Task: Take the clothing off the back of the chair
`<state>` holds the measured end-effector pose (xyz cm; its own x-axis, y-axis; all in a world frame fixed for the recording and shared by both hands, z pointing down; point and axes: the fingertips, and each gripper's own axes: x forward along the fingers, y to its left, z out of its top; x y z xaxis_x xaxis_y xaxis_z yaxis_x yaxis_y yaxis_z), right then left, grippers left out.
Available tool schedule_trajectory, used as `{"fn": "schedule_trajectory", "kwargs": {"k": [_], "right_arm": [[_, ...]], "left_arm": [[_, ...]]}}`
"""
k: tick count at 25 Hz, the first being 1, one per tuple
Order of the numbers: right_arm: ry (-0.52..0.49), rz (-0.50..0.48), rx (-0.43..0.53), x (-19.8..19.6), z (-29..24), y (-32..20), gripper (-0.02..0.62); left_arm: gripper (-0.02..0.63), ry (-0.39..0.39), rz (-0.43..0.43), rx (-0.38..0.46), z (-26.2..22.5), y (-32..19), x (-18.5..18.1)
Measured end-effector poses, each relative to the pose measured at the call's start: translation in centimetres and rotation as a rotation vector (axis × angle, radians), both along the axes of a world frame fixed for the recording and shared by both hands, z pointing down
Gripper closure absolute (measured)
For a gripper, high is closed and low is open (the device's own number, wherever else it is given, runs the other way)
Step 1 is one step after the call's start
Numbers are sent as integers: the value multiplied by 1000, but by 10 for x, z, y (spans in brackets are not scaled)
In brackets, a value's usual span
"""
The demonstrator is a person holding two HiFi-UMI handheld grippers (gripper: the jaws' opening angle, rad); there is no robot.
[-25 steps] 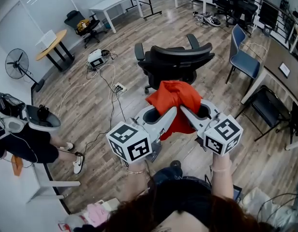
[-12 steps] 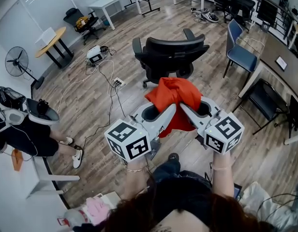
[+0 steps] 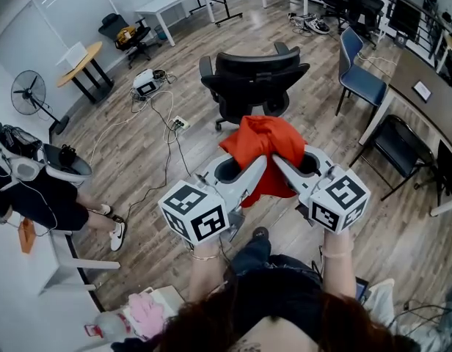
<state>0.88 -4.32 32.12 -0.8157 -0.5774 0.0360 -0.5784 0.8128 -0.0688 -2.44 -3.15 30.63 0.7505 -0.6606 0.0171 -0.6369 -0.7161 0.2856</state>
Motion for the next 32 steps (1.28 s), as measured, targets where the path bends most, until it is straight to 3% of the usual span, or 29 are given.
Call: {"fn": "schedule_trajectory", "kwargs": {"k": [17, 32], "right_arm": [[4, 36, 16, 35, -8, 42, 514], [5, 105, 11, 14, -13, 47, 514]], "left_arm": [[503, -34, 5, 12, -8, 41, 35], [503, -79, 51, 35, -13, 45, 14]]}}
